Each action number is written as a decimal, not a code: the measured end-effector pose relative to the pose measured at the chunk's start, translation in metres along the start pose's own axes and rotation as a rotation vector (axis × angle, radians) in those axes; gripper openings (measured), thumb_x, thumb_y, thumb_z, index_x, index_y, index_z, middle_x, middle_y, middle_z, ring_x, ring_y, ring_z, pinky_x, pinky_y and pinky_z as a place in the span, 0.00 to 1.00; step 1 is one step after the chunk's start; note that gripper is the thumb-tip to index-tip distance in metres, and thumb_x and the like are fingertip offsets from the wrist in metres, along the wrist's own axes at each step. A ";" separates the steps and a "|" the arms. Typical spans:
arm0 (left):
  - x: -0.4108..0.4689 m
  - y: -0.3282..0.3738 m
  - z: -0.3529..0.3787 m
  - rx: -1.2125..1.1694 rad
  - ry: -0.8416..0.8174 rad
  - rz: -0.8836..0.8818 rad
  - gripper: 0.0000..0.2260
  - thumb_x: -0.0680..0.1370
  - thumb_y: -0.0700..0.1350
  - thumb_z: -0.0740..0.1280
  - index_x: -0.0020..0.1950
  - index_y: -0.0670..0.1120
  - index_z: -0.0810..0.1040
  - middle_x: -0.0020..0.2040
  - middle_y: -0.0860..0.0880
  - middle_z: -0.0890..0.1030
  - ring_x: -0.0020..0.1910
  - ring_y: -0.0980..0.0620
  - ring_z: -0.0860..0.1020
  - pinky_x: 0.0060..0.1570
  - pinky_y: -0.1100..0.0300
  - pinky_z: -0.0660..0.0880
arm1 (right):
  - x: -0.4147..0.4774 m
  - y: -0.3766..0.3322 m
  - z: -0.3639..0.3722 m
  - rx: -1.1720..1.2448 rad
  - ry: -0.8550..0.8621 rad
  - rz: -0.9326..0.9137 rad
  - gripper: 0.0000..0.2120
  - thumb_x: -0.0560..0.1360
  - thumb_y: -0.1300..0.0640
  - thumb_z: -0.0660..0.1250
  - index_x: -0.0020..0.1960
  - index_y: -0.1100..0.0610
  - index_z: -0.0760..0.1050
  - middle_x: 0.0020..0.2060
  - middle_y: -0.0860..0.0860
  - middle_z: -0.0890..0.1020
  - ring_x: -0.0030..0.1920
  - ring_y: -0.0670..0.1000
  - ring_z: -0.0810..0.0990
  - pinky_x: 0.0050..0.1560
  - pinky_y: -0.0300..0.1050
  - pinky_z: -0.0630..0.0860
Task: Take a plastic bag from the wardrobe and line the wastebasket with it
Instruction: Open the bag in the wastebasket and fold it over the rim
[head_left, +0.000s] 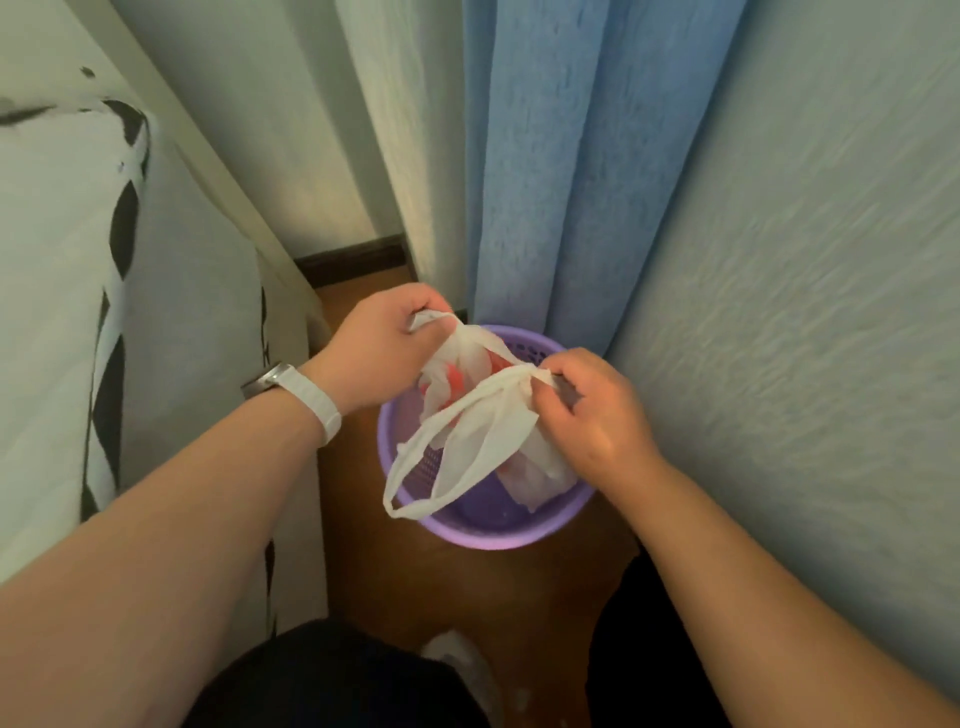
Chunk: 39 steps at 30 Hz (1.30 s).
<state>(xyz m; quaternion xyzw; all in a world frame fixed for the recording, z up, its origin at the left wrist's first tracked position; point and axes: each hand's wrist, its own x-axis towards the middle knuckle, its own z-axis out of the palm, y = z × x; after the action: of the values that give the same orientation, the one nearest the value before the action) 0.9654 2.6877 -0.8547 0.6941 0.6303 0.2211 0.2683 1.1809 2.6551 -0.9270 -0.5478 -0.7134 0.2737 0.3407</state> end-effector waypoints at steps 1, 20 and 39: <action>0.001 -0.004 -0.002 0.034 0.016 -0.009 0.06 0.80 0.47 0.63 0.50 0.48 0.79 0.44 0.52 0.79 0.45 0.53 0.78 0.47 0.52 0.78 | 0.003 0.004 -0.002 0.015 0.009 0.025 0.02 0.77 0.57 0.66 0.47 0.55 0.77 0.43 0.49 0.78 0.45 0.48 0.75 0.46 0.47 0.72; 0.001 -0.019 -0.016 0.363 0.080 0.097 0.07 0.81 0.46 0.61 0.53 0.47 0.78 0.49 0.48 0.80 0.48 0.49 0.76 0.48 0.56 0.72 | 0.000 0.008 -0.060 0.101 0.191 0.269 0.21 0.70 0.73 0.59 0.50 0.50 0.78 0.46 0.46 0.79 0.47 0.45 0.77 0.48 0.30 0.69; 0.006 -0.033 -0.018 0.562 0.130 0.096 0.07 0.81 0.46 0.60 0.52 0.47 0.77 0.49 0.47 0.79 0.46 0.46 0.76 0.42 0.54 0.70 | 0.009 0.031 -0.015 -0.506 -0.320 0.164 0.42 0.65 0.32 0.70 0.73 0.44 0.59 0.68 0.53 0.71 0.68 0.57 0.67 0.70 0.51 0.63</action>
<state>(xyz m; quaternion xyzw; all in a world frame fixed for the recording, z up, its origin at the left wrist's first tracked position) 0.9294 2.6971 -0.8625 0.7545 0.6493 0.0943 0.0137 1.2093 2.6720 -0.9399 -0.6208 -0.7570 0.1967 0.0536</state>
